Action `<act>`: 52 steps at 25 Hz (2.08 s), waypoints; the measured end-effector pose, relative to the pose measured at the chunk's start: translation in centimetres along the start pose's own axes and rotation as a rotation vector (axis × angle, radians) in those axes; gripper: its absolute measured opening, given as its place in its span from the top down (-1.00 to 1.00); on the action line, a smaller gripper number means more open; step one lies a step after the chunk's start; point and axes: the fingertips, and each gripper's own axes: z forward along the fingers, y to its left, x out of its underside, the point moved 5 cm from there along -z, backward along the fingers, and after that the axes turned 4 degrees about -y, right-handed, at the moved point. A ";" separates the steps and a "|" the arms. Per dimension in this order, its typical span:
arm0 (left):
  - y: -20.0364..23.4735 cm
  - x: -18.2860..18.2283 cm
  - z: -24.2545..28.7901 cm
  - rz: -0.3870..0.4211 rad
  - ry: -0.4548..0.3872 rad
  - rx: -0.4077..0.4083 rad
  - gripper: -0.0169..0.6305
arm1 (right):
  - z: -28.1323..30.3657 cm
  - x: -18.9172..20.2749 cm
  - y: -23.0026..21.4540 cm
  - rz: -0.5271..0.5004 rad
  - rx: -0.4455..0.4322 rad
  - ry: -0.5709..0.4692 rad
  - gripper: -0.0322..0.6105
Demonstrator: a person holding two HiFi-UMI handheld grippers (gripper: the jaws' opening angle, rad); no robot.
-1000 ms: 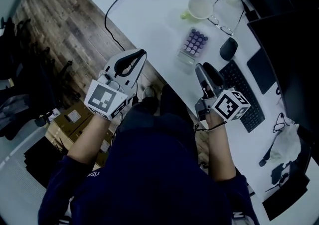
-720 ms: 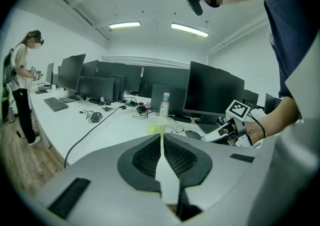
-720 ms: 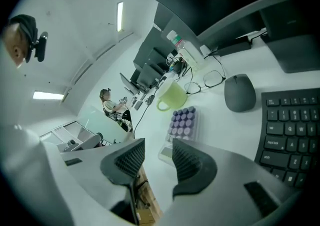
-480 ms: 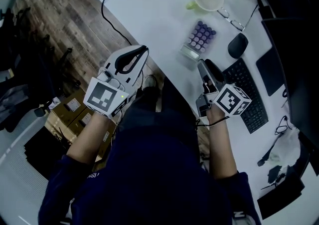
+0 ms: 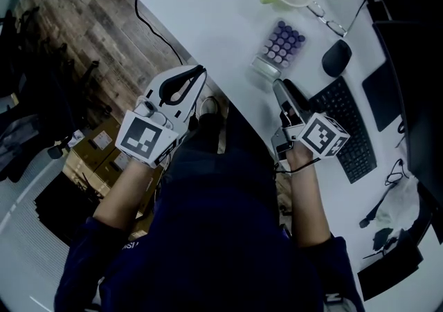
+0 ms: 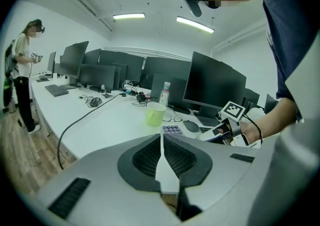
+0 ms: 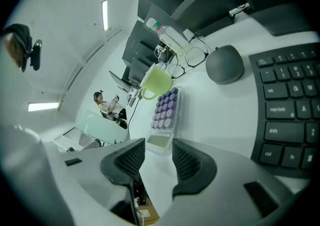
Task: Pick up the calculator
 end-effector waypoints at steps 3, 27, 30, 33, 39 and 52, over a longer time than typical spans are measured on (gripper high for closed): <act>0.0 0.5 0.1 -0.003 -0.003 0.010 0.82 | 0.2 0.4 -0.4 0.039 -0.001 0.009 0.37; 1.0 0.6 0.2 -0.021 0.001 -0.008 0.82 | 1.1 0.8 -2.8 0.353 0.022 0.033 0.41; 1.2 0.5 0.3 -0.024 0.002 -0.011 0.82 | 1.4 1.0 -2.8 0.410 0.025 0.035 0.44; 1.4 0.4 0.5 -0.026 0.001 -0.012 0.82 | 1.6 1.1 -2.8 0.470 0.031 0.034 0.48; 1.7 0.2 0.5 -0.027 0.001 -0.013 0.82 | 1.8 1.1 -2.6 0.531 0.060 0.042 0.56; 1.4 -0.1 0.0 -0.013 0.003 -0.008 0.82 | 1.8 0.8 -2.6 0.546 0.035 -0.058 0.64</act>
